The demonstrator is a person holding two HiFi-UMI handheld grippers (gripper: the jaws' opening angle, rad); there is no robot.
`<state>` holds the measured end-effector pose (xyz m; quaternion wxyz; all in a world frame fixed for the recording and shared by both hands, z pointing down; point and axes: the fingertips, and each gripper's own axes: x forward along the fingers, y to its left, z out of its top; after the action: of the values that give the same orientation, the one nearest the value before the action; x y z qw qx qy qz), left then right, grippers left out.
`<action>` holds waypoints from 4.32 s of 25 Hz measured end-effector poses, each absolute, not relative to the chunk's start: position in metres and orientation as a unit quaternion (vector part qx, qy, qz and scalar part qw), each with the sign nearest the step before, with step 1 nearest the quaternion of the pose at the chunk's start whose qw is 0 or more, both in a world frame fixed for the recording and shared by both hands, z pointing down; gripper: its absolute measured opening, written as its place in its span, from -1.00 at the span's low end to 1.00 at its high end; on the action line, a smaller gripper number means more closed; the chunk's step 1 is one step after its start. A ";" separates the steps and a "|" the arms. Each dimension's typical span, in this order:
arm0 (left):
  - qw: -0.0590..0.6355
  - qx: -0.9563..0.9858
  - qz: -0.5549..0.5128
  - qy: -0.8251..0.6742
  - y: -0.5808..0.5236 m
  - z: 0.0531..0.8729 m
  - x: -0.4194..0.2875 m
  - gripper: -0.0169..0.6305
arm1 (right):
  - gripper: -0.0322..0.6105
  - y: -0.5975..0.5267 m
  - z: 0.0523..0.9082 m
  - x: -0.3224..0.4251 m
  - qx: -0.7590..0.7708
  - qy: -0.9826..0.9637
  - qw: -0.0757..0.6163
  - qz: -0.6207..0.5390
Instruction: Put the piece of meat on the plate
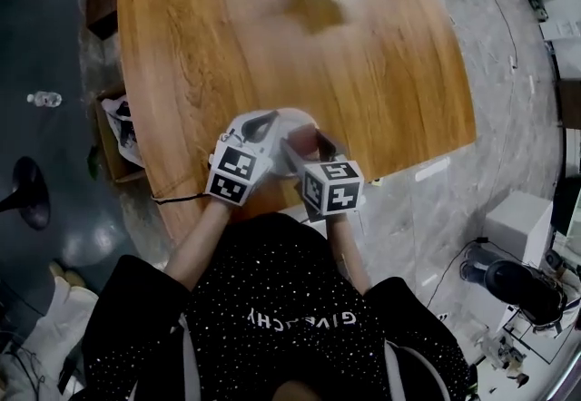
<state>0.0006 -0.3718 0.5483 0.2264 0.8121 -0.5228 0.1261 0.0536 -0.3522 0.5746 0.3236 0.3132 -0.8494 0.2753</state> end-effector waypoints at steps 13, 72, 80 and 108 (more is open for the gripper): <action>0.224 0.800 0.135 -0.540 -0.356 0.552 -0.013 -0.93 | 0.06 -0.336 0.602 0.034 0.256 -0.840 0.438 0.191; 0.089 0.869 0.065 -0.481 -0.261 0.417 0.050 -0.93 | -0.64 -0.237 0.386 0.113 0.500 -0.864 0.049 0.040; 0.082 0.883 0.030 -0.461 -0.226 0.404 0.059 -0.93 | -0.87 -0.214 0.390 0.113 0.497 -0.865 0.038 0.051; 0.082 0.891 0.026 -0.446 -0.189 0.401 0.049 -0.93 | -0.87 -0.187 0.395 0.102 0.517 -0.852 0.050 0.068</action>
<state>0.0489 -0.1889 0.4007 0.0822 0.8906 -0.4465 0.0261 0.1021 -0.1871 0.3948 0.0495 0.5174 -0.8516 0.0683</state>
